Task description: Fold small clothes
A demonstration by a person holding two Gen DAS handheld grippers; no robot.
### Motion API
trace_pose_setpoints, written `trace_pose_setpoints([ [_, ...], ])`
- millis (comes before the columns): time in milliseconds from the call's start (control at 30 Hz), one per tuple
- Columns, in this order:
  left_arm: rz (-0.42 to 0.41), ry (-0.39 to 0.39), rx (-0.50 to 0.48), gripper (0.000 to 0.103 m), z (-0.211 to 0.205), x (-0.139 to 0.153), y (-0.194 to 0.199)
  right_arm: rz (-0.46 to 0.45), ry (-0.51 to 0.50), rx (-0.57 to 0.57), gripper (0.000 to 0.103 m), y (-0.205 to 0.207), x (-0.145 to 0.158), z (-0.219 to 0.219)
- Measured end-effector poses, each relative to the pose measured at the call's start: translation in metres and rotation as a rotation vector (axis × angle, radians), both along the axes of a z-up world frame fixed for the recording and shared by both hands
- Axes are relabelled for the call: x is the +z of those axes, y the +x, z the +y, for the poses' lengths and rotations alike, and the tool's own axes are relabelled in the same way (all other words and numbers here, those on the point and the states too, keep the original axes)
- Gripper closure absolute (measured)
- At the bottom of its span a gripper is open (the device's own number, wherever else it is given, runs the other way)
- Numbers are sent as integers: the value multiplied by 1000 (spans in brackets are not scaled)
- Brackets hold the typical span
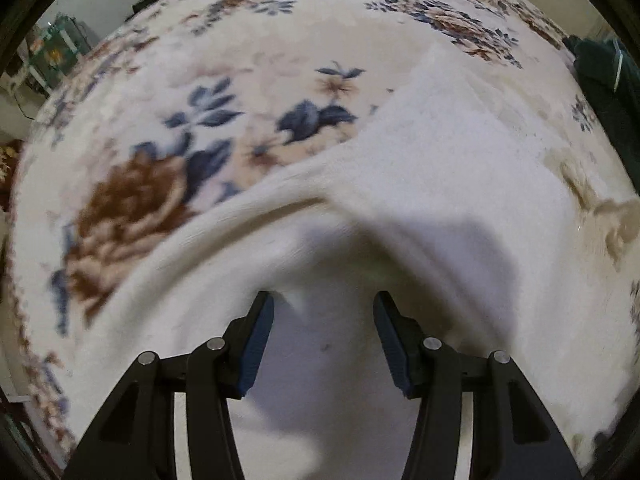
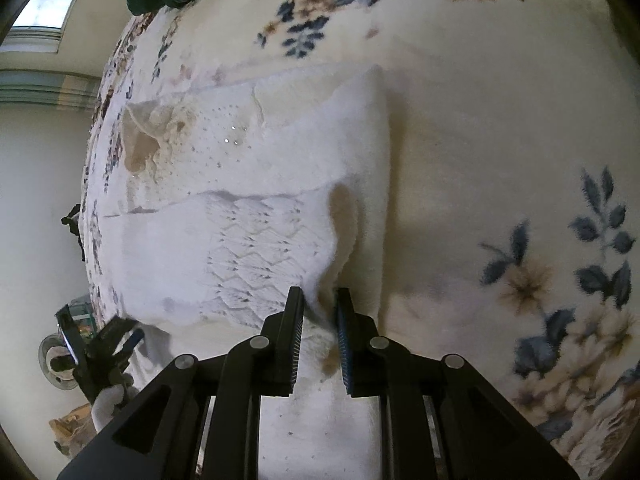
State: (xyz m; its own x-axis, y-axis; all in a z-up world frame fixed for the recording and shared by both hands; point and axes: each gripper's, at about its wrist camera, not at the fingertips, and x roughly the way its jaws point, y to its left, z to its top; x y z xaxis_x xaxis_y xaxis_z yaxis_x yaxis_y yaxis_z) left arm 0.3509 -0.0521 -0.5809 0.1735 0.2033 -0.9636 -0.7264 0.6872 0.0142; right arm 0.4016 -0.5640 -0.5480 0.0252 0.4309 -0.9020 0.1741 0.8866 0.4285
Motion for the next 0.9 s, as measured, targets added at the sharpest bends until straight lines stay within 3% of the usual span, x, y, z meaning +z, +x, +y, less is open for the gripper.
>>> trace_pose_setpoints([
  [133,-30,26,-6,54,-16,22,-29,-55,53,-14,86,-1,18,-6],
  [233,-31,23,-38,54,-37,30,-47,-35,66,41,86,-1,13,1],
  [333,-6,-2,-101,54,-63,33,-61,58,-47,125,86,-7,-19,11],
  [400,6,-27,-149,54,-79,37,-71,79,-23,136,86,-8,-23,8],
  [467,14,-77,-234,54,-105,41,-82,68,0,132,86,-6,-8,-4],
  [533,34,-119,-353,54,-140,42,-96,60,13,107,76,-7,10,-26],
  [600,79,-178,-469,54,-179,35,-109,64,34,88,52,-7,25,-48],
  [733,167,-381,-629,54,-256,-2,-147,91,7,78,51,-6,44,-96],
  [833,244,-379,-740,54,-306,-28,-167,104,-15,60,51,-1,44,-122],
  [900,263,-281,-803,54,-325,-34,-174,103,2,57,51,11,41,-132],
])
